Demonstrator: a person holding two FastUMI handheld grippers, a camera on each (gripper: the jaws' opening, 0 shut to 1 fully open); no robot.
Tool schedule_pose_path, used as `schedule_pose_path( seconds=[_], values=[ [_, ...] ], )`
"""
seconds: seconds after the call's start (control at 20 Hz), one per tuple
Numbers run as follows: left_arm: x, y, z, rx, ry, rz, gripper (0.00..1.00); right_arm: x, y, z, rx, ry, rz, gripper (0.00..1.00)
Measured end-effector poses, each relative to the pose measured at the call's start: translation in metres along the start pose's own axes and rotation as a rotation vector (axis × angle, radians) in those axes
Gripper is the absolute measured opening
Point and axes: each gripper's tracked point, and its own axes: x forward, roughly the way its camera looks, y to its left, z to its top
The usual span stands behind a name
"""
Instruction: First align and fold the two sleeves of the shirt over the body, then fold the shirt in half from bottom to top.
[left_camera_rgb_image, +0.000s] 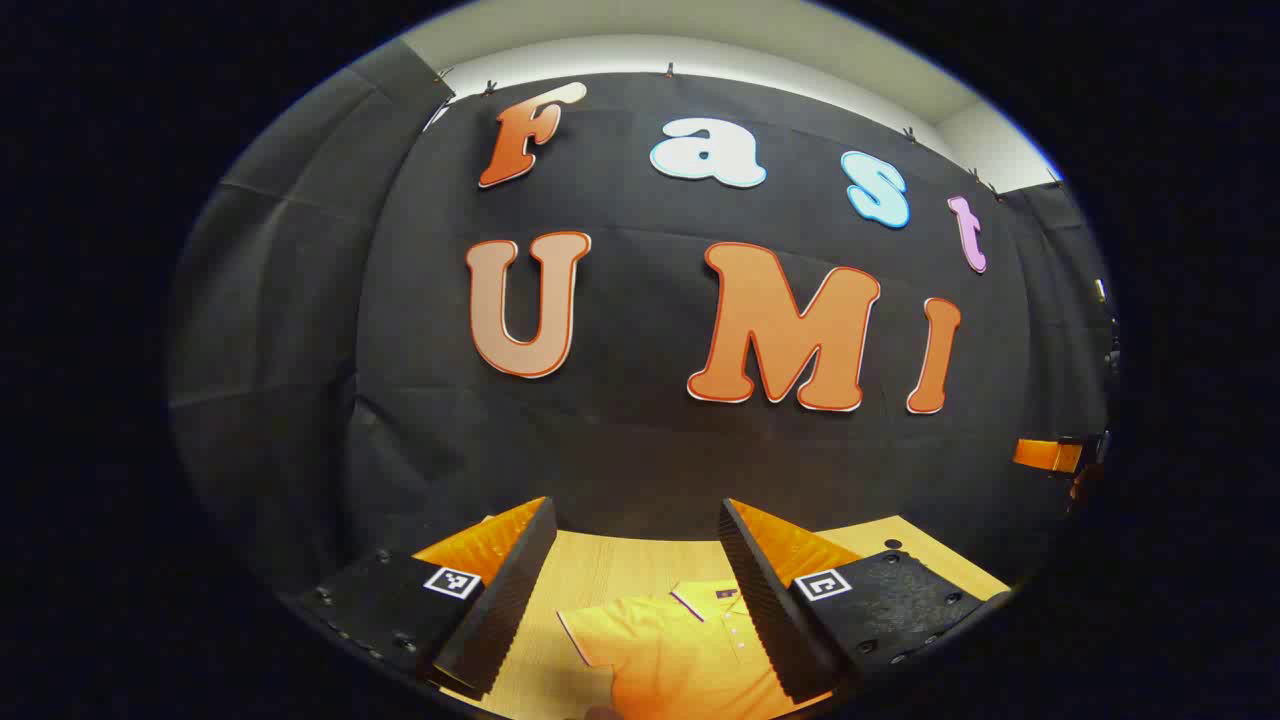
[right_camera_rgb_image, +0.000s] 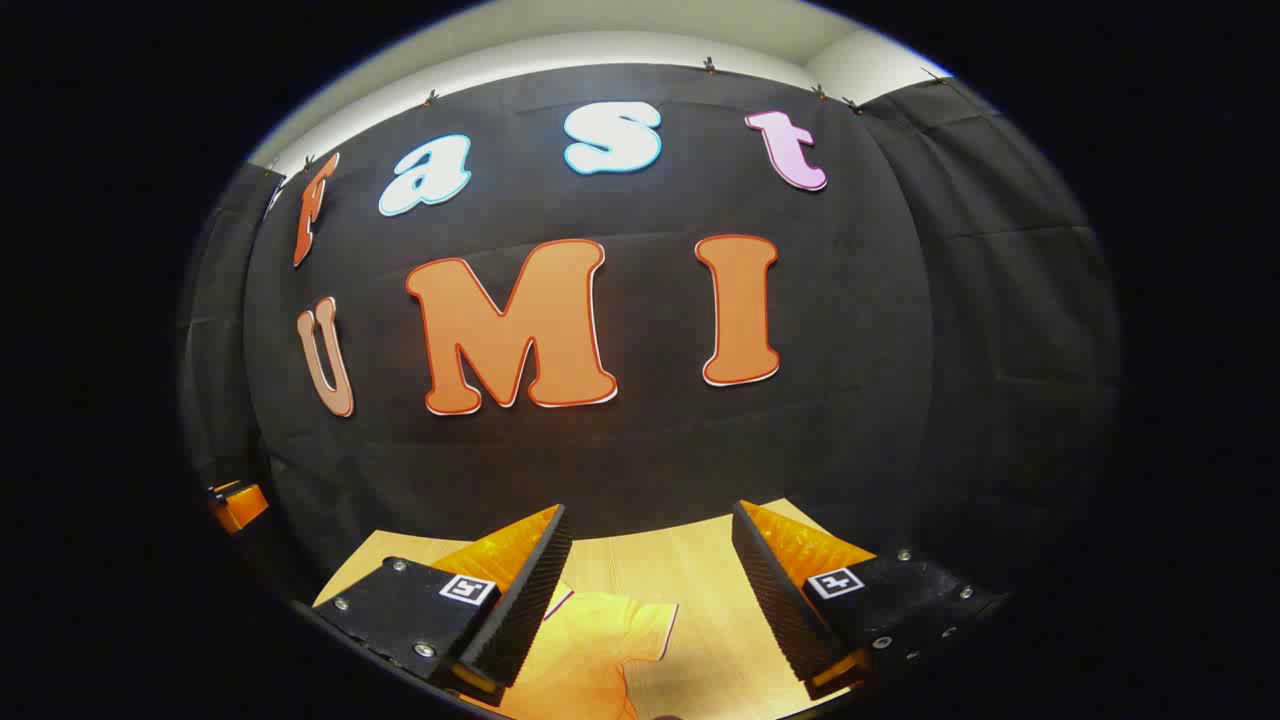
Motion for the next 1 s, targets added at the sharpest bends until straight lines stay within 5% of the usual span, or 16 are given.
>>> schedule_pose_path(
  seconds=[0.65,1.0],
  values=[
    [0.005,0.002,-0.014,0.016,0.028,0.018,0.98,0.006,0.017,-0.019,-0.103,-0.014,0.047,0.98],
    [0.013,0.004,-0.037,0.017,0.078,0.015,0.98,0.013,0.020,-0.052,-0.132,0.082,0.063,0.98]
  ],
)
